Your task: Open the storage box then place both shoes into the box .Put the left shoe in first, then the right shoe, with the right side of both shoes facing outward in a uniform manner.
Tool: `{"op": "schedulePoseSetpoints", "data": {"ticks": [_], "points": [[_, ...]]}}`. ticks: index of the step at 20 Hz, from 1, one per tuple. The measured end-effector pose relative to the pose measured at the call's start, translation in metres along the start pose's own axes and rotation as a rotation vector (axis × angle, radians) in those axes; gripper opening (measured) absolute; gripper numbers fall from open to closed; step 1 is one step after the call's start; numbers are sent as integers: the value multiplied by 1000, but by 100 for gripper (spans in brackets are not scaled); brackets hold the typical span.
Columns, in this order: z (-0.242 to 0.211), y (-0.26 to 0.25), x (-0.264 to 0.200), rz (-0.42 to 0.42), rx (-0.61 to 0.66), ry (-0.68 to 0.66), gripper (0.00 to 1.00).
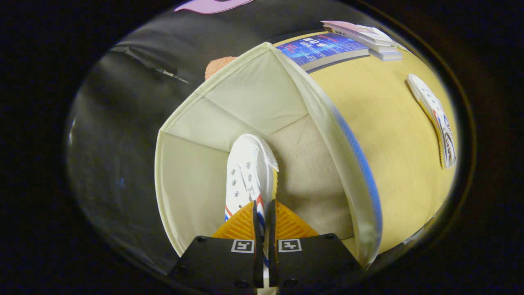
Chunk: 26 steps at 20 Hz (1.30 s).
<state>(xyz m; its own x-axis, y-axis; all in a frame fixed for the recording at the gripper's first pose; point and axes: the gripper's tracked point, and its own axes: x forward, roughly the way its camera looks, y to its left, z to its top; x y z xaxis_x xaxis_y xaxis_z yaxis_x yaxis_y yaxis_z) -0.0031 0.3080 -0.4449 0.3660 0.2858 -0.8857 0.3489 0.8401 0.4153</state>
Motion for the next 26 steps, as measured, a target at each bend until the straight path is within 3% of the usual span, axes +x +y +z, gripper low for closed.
{"op": "schedulePoseSetpoints", "data": {"ticks": [3,12,17,22,26], "points": [[-1,1,-4,23,-28,17,29],[7,15,-32,177,0,-8,35],[51,10,-82,276,47,-87,36],[146,-56,-150,305,135,-260,38],[206,-152,-174,212,181,-352,38]]}}
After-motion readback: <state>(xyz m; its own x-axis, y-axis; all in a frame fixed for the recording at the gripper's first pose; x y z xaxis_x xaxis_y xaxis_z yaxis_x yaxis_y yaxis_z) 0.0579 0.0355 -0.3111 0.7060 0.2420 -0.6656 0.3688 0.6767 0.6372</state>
